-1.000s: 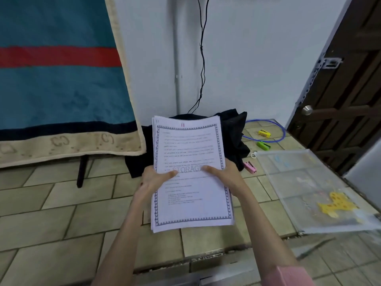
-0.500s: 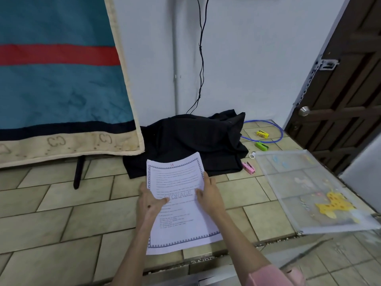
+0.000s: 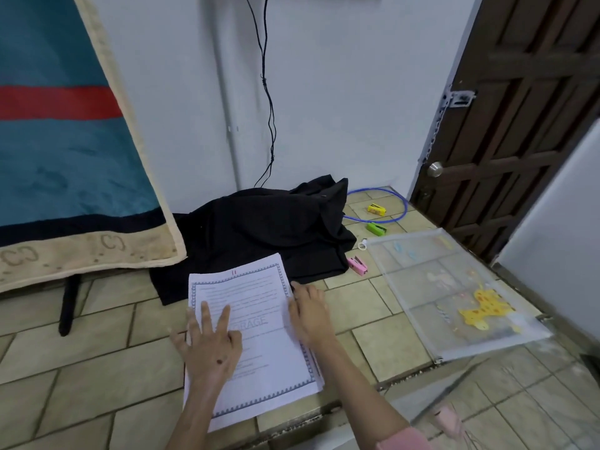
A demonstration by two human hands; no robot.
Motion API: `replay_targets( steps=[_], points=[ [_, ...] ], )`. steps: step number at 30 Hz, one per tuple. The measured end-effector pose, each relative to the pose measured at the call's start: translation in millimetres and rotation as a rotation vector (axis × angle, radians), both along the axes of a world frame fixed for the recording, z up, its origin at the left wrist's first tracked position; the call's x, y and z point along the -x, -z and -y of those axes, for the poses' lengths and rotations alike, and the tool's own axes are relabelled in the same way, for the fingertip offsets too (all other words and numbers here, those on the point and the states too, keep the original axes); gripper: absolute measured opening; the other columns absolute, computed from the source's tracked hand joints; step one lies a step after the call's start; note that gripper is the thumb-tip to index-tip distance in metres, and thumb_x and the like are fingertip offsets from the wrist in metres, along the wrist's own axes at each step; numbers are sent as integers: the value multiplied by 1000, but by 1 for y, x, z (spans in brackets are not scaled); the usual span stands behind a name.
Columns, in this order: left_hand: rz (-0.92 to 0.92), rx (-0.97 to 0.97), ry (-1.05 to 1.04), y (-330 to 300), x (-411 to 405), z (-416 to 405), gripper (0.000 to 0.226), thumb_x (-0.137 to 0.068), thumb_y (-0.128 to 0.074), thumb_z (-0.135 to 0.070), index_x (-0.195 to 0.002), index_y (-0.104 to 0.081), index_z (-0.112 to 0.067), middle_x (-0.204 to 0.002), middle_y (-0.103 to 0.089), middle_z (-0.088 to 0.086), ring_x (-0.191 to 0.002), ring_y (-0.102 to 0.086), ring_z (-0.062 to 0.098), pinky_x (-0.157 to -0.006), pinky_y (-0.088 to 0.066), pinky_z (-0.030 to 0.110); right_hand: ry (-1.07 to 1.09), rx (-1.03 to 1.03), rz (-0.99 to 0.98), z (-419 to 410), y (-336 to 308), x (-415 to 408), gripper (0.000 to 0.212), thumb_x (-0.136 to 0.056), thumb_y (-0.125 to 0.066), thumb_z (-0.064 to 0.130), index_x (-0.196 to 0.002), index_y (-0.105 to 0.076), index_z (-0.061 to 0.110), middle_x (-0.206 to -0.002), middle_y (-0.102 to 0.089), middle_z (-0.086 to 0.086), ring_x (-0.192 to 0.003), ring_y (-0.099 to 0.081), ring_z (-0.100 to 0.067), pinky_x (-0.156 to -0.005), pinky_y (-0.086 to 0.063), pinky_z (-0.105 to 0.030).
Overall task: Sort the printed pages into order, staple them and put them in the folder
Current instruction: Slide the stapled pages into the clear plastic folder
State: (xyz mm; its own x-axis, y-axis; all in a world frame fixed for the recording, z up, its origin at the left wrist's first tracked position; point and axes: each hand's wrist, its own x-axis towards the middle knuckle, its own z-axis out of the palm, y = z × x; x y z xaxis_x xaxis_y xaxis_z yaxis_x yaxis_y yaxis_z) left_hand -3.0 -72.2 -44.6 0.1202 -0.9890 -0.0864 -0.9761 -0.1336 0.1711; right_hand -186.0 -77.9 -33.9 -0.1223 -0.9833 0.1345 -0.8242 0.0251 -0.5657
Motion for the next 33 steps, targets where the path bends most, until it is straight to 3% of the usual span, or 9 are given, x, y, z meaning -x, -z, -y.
replay_targets(
  steps=[3, 6, 8, 12, 19, 22, 24, 28, 33],
  points=[
    [9, 74, 11, -8, 19, 9, 56, -94, -30, -34, -148, -19, -23, -158, 11, 7, -144, 13, 29, -109, 14, 56, 343, 219, 46, 2, -13, 53, 35, -88, -43, 11, -120, -58, 13, -118, -59, -7, -113, -48, -29, -91, -38, -37],
    [-437, 210, 50, -27, 64, 12, 44, -94, -40, -19, -137, -40, -11, -150, -27, 11, -137, -24, 29, -113, -21, 44, 665, -21, 2, -3, -22, 116, 41, -90, -44, 14, -130, -50, 12, -138, -45, -12, -129, -35, -30, -103, -30, -42],
    [-775, 105, 118, -42, 109, 11, 24, -94, -39, -11, -111, -55, -16, -115, -54, 5, -107, -48, 24, -93, -38, 32, 741, -229, 39, -12, -19, 146, 42, -94, -37, 19, -134, -44, 9, -145, -34, -16, -136, -25, -33, -110, -21, -44],
    [-1316, -426, -75, -60, 202, 15, 22, -95, -38, -4, -83, -51, -18, -71, -50, -2, -59, -50, 14, -50, -38, 20, 640, -291, 72, -22, -1, 168, 56, -97, -13, 36, -115, -57, 5, -126, -53, -22, -122, -42, -38, -105, -28, -45],
    [-1280, -609, -112, -51, 283, 27, 14, -91, -41, 0, -82, -47, -10, -80, -56, 10, -67, -55, 20, -42, -46, 18, 652, -176, 496, -31, -25, 201, 63, -102, -18, 42, -121, -58, -3, -127, -58, -24, -125, -49, -35, -102, -33, -34],
    [-1268, -552, -114, -44, 301, 36, 5, -88, -51, -7, -93, -51, -7, -104, -58, 10, -90, -58, 22, -73, -52, 29, 691, -132, 620, -35, -23, 213, 58, -102, -24, 39, -117, -62, -2, -115, -67, -20, -118, -55, -31, -102, -36, -34],
    [-1316, -576, -102, -44, 309, 40, 7, -89, -52, -4, -86, -56, -9, -95, -58, 10, -83, -56, 20, -74, -47, 30, 689, -134, 680, -35, -24, 218, 56, -101, -27, 40, -116, -63, -1, -109, -69, -19, -108, -60, -28, -97, -45, -38],
    [-1470, -671, -67, -63, 310, 37, 16, -94, -49, -3, -82, -57, -10, -54, -66, 0, -44, -60, 12, -41, -50, 21, 550, -231, 574, -30, -45, 225, 56, -100, -32, 44, -115, -65, 1, -121, -63, -18, -110, -57, -27, -92, -38, -29],
    [-1621, -728, 65, -89, 293, 55, 29, -99, -42, -20, -124, -54, -10, -98, -64, 2, -80, -65, 15, -77, -51, 29, 416, -201, 407, -13, -92, 215, 46, -89, -58, 37, -124, -54, 8, -116, -62, -14, -111, -58, -28, -81, -40, -25]
  ],
)
